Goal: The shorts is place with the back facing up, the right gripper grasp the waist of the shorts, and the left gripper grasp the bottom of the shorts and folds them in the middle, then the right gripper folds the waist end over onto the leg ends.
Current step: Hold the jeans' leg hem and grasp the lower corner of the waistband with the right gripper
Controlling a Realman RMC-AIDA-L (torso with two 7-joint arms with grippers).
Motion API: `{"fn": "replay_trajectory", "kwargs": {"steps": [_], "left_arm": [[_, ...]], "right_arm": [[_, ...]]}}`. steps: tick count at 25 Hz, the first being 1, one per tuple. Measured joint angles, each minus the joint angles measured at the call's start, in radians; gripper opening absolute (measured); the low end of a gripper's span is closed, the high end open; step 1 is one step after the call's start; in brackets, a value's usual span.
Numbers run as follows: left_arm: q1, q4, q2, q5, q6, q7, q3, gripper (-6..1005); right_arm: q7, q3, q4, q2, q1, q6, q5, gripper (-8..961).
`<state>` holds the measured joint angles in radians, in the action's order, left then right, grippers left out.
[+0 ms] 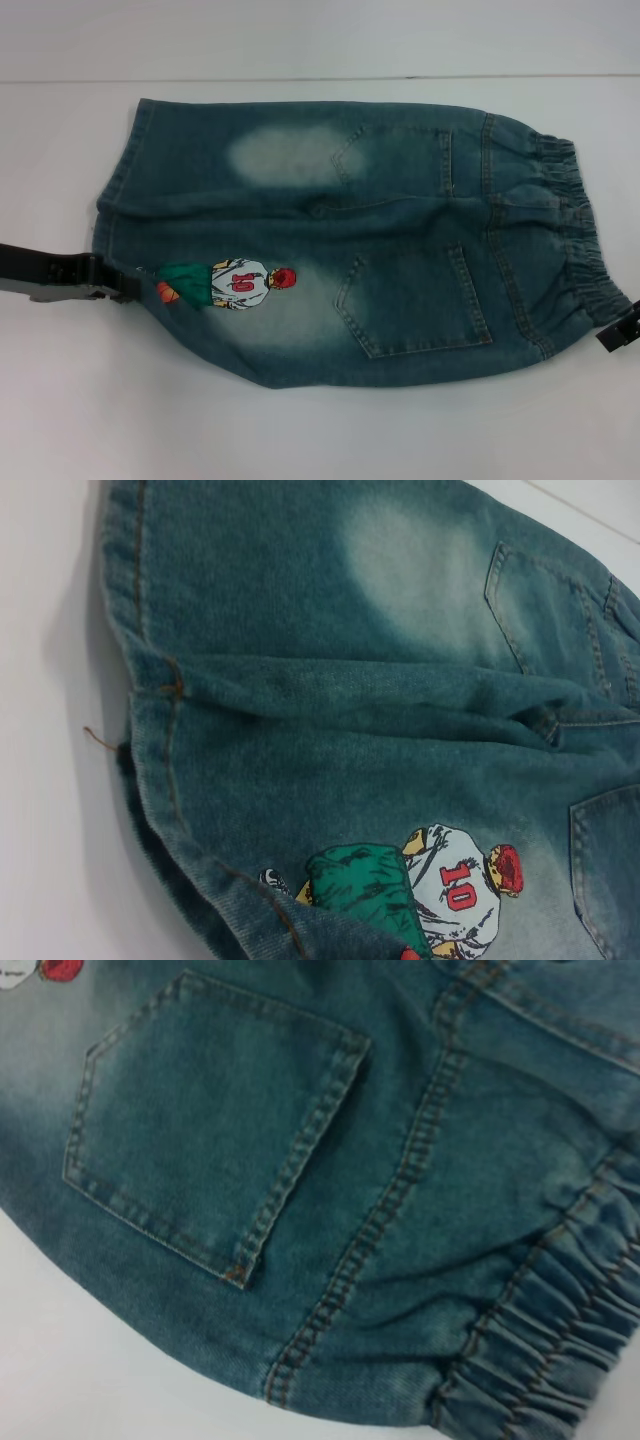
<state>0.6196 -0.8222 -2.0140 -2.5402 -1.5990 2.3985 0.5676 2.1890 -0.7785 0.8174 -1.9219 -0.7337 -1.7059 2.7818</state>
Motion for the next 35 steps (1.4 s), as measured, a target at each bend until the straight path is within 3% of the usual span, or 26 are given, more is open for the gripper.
{"fn": "replay_trajectory", "kwargs": {"steps": [5, 17, 26, 31, 35], "left_arm": [[0.001, 0.003, 0.000, 0.000, -0.001, 0.000, 0.000, 45], [0.002, 0.005, -0.003, 0.000, 0.001, -0.001, 0.000, 45], [-0.001, 0.008, -0.005, 0.000, 0.001, -0.002, 0.000, 45], [-0.001, 0.008, -0.006, 0.000, 0.001, -0.002, 0.000, 46], [-0.001, 0.008, -0.006, 0.000, 0.003, -0.003, 0.000, 46]], "right_arm": [[-0.002, -0.021, 0.002, -0.018, -0.005, 0.016, 0.005, 912], [-0.011, -0.036, 0.013, -0.021, -0.037, 0.031, 0.005, 911], [-0.035, -0.036, 0.013, -0.042, -0.039, 0.045, 0.000, 911], [-0.040, -0.035, 0.013, -0.045, -0.033, 0.060, -0.002, 874], [-0.041, -0.027, 0.012, -0.046, -0.032, 0.069, -0.002, 692]]}}
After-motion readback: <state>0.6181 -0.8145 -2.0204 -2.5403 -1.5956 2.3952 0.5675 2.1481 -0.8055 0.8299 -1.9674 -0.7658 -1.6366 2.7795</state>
